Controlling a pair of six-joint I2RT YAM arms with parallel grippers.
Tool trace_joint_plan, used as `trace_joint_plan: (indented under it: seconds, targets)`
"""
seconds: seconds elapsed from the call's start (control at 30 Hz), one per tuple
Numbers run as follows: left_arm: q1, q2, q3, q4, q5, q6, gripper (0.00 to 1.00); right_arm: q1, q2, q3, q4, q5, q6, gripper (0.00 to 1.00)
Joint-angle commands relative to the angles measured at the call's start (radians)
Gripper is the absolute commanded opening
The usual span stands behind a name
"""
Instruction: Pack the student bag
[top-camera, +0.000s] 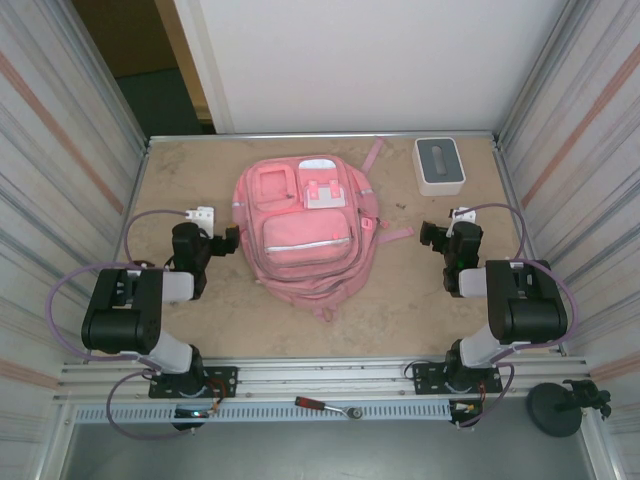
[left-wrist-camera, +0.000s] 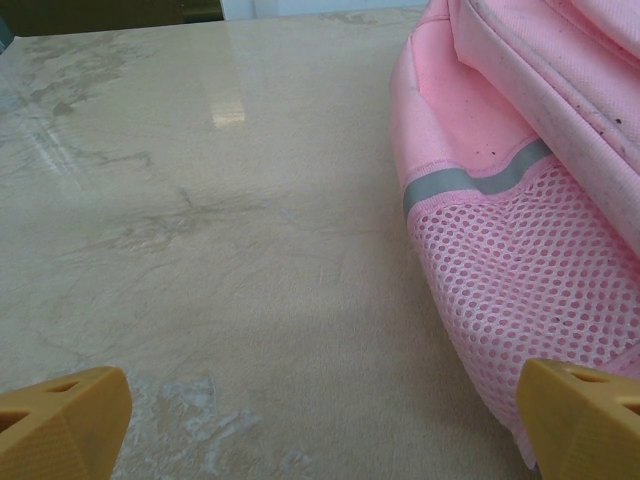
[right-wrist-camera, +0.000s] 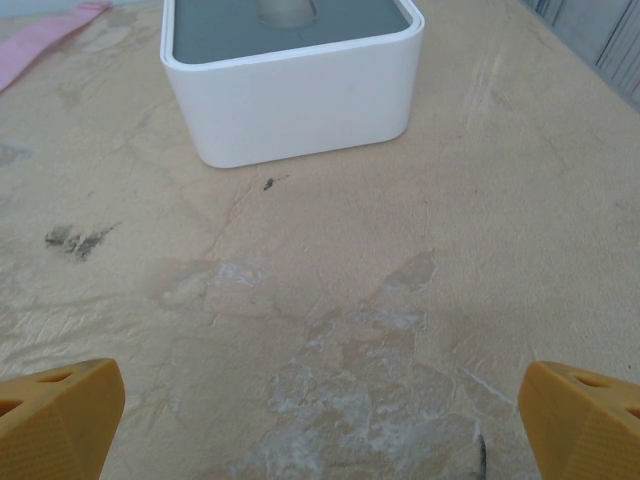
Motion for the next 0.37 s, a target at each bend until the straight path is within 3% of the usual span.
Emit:
trace_joint_plan:
  seconds: [0.0, 0.33]
  targets:
    - [0.008, -0.003, 0.016, 0.004, 0.011, 0.01, 0.99, -0.006, -0.004, 0.019, 0.021, -0.013, -0.006, 0.99]
    - [0.007, -0.003, 0.014, 0.005, 0.013, 0.01, 0.99, -0.006, -0.005, 0.018, 0.02, -0.013, -0.006, 0.99]
